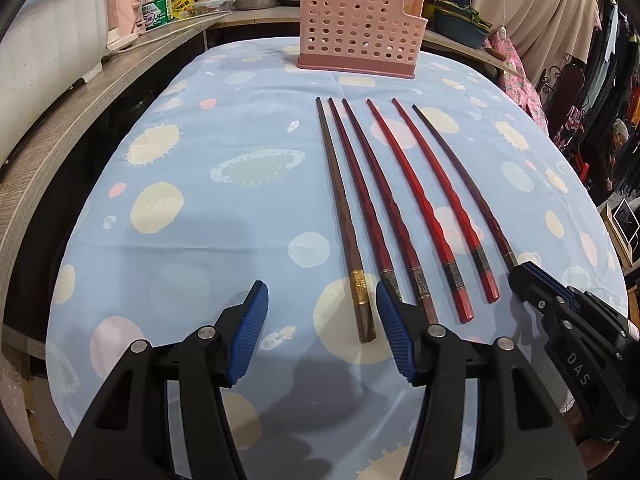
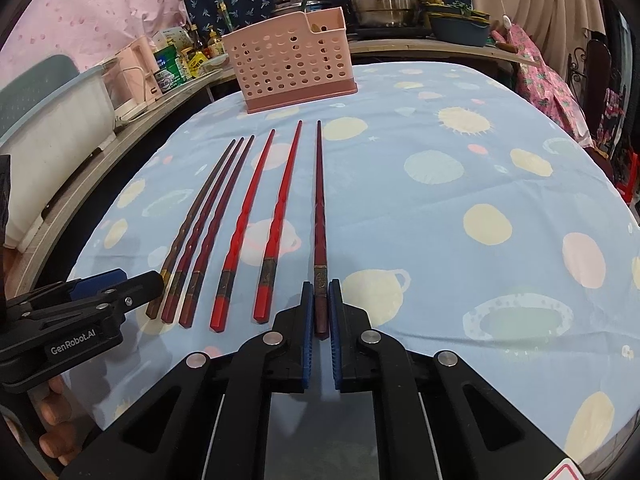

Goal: Organize utensils
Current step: 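Close the left tool on a dark chopstick with a gold band, then lift the dark chopstick with the left tool while the right tool lifts the red chopstick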

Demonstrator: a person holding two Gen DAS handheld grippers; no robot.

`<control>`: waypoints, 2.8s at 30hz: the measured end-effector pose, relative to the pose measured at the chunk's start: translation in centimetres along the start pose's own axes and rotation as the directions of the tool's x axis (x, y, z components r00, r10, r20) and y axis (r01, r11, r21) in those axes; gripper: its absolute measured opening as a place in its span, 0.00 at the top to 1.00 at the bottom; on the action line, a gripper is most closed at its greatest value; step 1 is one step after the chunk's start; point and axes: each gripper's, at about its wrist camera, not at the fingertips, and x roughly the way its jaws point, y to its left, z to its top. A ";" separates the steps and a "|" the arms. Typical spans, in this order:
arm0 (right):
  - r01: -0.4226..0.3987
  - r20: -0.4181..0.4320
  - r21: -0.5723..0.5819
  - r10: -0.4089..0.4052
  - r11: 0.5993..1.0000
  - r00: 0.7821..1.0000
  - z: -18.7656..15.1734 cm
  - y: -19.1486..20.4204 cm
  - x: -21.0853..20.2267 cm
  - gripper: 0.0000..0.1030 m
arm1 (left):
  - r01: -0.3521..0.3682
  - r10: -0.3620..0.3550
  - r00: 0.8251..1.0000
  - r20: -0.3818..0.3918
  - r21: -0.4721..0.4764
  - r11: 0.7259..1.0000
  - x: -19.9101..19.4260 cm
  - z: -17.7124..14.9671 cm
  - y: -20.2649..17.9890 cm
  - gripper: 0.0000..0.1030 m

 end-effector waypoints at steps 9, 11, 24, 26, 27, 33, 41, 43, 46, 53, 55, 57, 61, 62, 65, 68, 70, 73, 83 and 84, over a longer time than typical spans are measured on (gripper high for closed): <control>-0.001 0.002 0.001 0.001 1.000 1.000 0.0 0.0 0.0 0.93 | -0.022 0.022 1.000 0.004 0.012 1.000 0.2 -0.1 -0.3 0.49; -0.001 0.002 0.001 0.001 1.000 1.000 -0.1 0.0 0.0 0.93 | -0.028 0.028 1.000 0.005 0.014 1.000 0.3 -0.1 -0.3 0.49; -0.004 0.003 0.006 0.004 1.000 1.000 -0.1 -0.1 -0.2 0.93 | -0.064 0.064 0.998 0.003 0.009 0.998 0.3 0.3 0.2 0.78; -0.005 0.003 0.006 0.005 1.000 1.000 -0.1 -0.1 -0.1 0.93 | -0.063 0.063 0.998 0.002 0.012 0.998 0.3 0.3 0.2 0.85; -0.005 0.003 0.006 0.005 1.000 1.000 -0.1 -0.1 -0.2 0.93 | -0.064 0.064 0.998 0.001 0.012 0.998 0.3 0.3 0.3 0.87; -0.006 0.002 0.007 0.006 1.000 1.000 -0.1 -0.2 -0.2 0.93 | -0.056 0.056 0.998 -0.007 0.007 0.998 0.3 0.4 0.4 0.92; -0.008 0.025 0.015 0.007 1.000 1.000 -0.1 -0.4 -1.3 0.93 | -0.039 0.039 0.999 -0.008 -0.013 0.999 -0.4 0.6 0.9 0.93; -0.009 0.040 0.019 0.008 1.000 0.999 0.1 -0.5 -1.9 0.93 | -0.037 0.037 0.999 0.001 -0.016 0.999 -0.8 0.8 1.0 0.93; -0.017 0.067 0.028 0.015 0.999 0.998 0.8 -0.6 -3.0 0.93 | -0.028 0.029 0.999 0.017 -0.024 0.999 -1.7 1.2 1.2 0.93; -0.040 0.157 0.042 0.033 0.998 0.987 3.4 -0.9 -6.0 0.93 | -0.006 0.009 0.998 0.069 -0.042 0.999 -4.3 2.8 1.6 0.93; -0.043 0.187 0.044 0.034 0.998 0.982 4.5 -1.1 -7.0 0.93 | 0.002 0.002 0.996 0.085 -0.046 0.999 -5.0 3.4 1.7 0.93; -0.046 0.217 0.046 0.035 0.998 0.976 5.6 -1.2 -7.9 0.93 | 0.005 0.000 0.995 0.104 -0.048 0.999 -5.8 4.2 1.8 0.93; -0.057 0.269 0.057 0.039 0.997 0.962 7.8 -1.5 -9.5 0.93 | 0.011 -0.003 0.990 0.139 -0.055 0.998 -7.2 5.9 2.1 0.93; -0.059 0.282 0.061 0.040 0.996 0.959 8.4 -1.6 -9.8 0.93 | 0.013 -0.004 0.989 0.148 -0.057 0.998 -7.5 6.4 2.1 0.93; -0.066 0.313 0.069 0.041 0.995 0.949 10.0 -2.0 -10.6 0.93 | 0.019 -0.007 0.984 0.177 -0.064 0.998 -8.5 8.0 2.3 0.93; -0.075 0.338 0.075 0.046 0.994 0.940 11.6 -2.1 -11.2 0.93 | 0.021 -0.006 0.978 0.210 -0.068 0.997 -9.4 9.7 2.4 0.93; -0.079 0.349 0.077 0.048 0.994 0.936 12.5 -2.2 -11.4 0.93 | 0.027 -0.010 0.973 0.231 -0.073 0.997 -10.0 10.8 2.4 0.93; -0.080 0.357 0.076 0.047 0.994 0.933 13.7 -2.1 -11.5 0.93 | 0.036 -0.016 0.965 0.260 -0.076 0.996 -10.7 12.6 2.3 0.93; -0.103 0.387 0.077 0.065 0.992 0.920 17.1 -2.0 -11.7 0.93 | 0.060 -0.032 0.953 0.301 -0.082 0.995 -11.3 17.1 2.4 0.93; -0.105 0.390 0.077 0.067 0.991 0.919 17.5 -2.0 -11.7 0.93 | 0.064 -0.036 0.953 0.302 -0.084 0.994 -11.4 17.5 2.5 0.93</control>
